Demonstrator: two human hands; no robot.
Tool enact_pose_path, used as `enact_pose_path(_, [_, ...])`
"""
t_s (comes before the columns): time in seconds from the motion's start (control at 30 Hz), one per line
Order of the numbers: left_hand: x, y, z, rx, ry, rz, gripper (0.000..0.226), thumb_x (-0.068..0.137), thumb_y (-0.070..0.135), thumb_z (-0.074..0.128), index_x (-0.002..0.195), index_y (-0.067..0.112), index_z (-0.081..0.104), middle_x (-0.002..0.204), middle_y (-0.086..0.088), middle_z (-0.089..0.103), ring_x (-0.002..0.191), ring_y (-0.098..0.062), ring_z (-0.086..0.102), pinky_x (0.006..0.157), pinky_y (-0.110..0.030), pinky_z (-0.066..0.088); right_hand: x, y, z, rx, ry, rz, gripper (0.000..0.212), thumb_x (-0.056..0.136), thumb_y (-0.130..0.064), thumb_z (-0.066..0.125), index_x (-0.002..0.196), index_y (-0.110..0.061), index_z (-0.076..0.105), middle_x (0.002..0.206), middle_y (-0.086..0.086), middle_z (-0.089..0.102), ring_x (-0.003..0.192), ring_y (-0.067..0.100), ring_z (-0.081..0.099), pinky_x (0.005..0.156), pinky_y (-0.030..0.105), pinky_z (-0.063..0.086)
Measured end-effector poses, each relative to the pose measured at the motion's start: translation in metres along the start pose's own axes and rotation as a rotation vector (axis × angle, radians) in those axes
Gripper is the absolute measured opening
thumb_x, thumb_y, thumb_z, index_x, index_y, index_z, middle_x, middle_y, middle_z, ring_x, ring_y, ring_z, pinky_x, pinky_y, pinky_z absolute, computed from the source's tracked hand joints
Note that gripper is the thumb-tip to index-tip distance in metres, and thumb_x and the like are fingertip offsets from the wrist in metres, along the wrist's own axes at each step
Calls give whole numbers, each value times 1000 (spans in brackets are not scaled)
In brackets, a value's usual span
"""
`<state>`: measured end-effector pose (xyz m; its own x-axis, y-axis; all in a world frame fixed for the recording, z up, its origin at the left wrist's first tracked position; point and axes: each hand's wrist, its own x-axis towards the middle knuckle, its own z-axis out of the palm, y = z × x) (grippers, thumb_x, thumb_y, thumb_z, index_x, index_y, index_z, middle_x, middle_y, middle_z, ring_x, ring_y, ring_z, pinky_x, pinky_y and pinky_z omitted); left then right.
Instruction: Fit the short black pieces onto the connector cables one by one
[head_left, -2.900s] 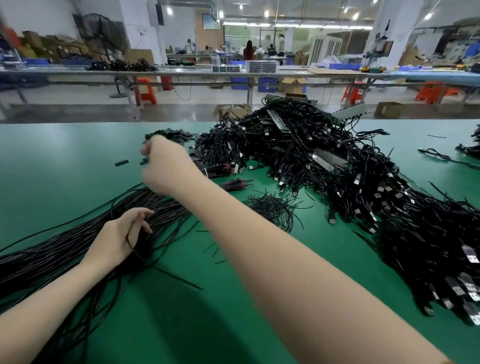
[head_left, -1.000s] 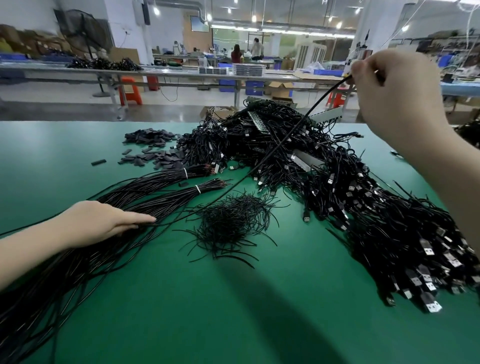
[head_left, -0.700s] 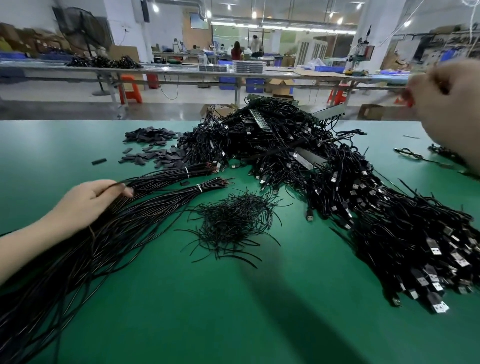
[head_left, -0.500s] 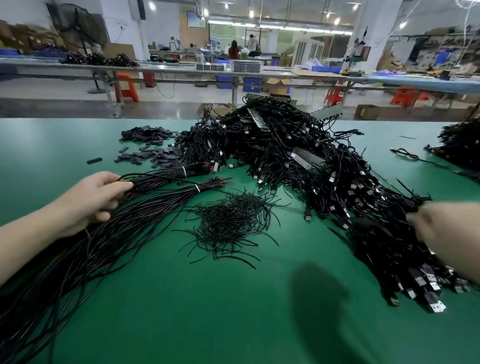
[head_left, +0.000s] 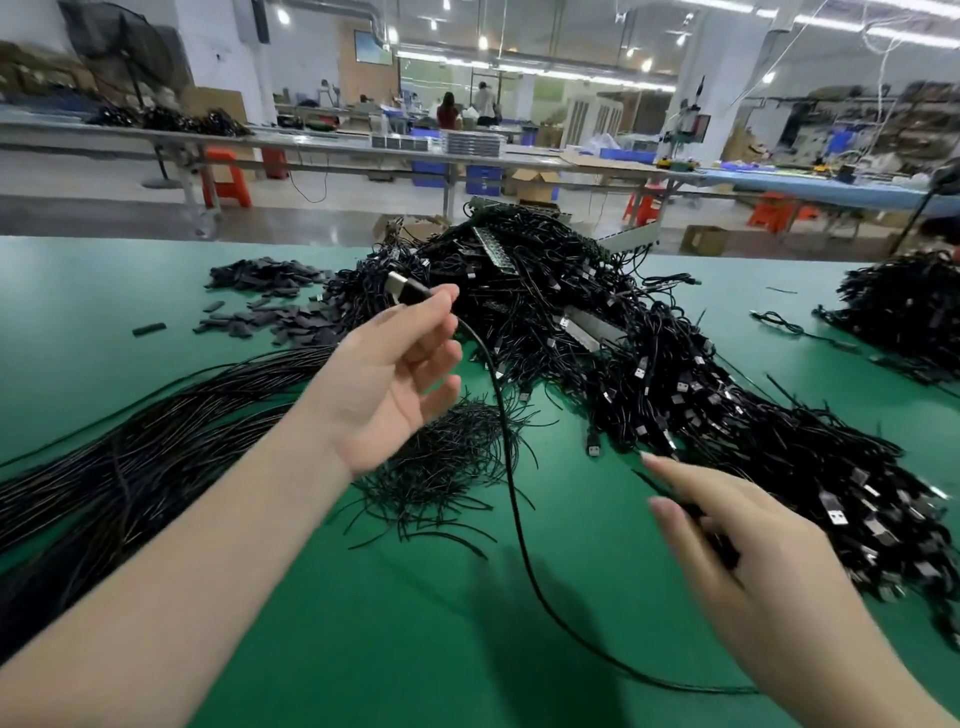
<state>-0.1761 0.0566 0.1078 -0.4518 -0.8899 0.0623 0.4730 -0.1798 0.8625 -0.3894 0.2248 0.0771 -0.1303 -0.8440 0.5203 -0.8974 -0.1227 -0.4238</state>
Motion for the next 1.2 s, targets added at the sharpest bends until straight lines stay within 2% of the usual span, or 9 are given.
enact_pose_path(0.1, [7,-18,21,-128,-41,5,19,71,30,77,90,25,79,68,10,59,65,-6,55,64,-22,49,50,-34,26,392,-112,76,47,84,-58,46,126,-40,57,106,-27,63,96,-12,59,82,8,45])
enact_pose_path(0.2, [12,-28,23,-89,-44,64,34,65,39,79,96,27,78,76,8,56,72,-9,52,78,-31,50,85,-54,48,552,-113,73,15,93,-27,59,101,-22,70,83,-13,70,73,-4,62,68,11,45])
enact_pose_path(0.3, [15,-32,12,-15,-26,122,35,72,40,74,104,28,76,83,10,64,78,-10,60,101,-44,43,95,-58,67,658,-141,108,7,91,-20,63,86,-19,68,70,-9,66,60,1,57,62,20,45])
enact_pose_path(0.5, [15,-25,0,439,-88,94,39,86,56,55,107,30,75,107,-7,74,103,-29,67,85,-41,57,102,-55,88,847,-110,118,12,94,-13,59,88,-9,69,77,1,72,69,9,65,66,26,55])
enact_pose_path(0.6, [15,-21,-5,420,-114,55,38,95,47,45,109,27,75,109,-8,73,106,-23,68,77,-27,57,100,-53,93,892,-121,116,12,95,-13,59,90,-9,70,78,3,71,66,11,64,64,32,57])
enact_pose_path(0.67, [15,-19,-5,408,-126,32,38,99,43,43,108,26,75,108,-5,74,105,-18,69,81,-23,55,99,-49,93,894,-153,100,12,95,-13,59,89,-11,70,70,-3,68,56,9,60,53,21,49])
enact_pose_path(0.87, [13,-19,-1,411,-164,6,44,92,48,42,109,26,75,109,-2,74,101,-14,69,76,-22,55,99,-45,88,906,-177,65,13,94,-15,60,87,-14,72,64,-6,67,52,6,59,49,18,47])
enact_pose_path(0.97, [12,-17,2,294,-148,-8,46,98,41,37,103,20,77,112,-4,73,95,-11,70,58,-18,53,98,-44,92,887,-347,65,18,98,-18,54,91,-14,70,67,-3,67,54,13,62,56,28,52])
enact_pose_path(1.2, [12,-6,-4,93,-166,-51,46,94,40,38,95,20,80,99,-5,76,91,-17,73,74,-26,59,97,-18,108,806,-884,66,27,102,-29,46,92,-22,69,61,-7,53,60,16,52,66,33,45])
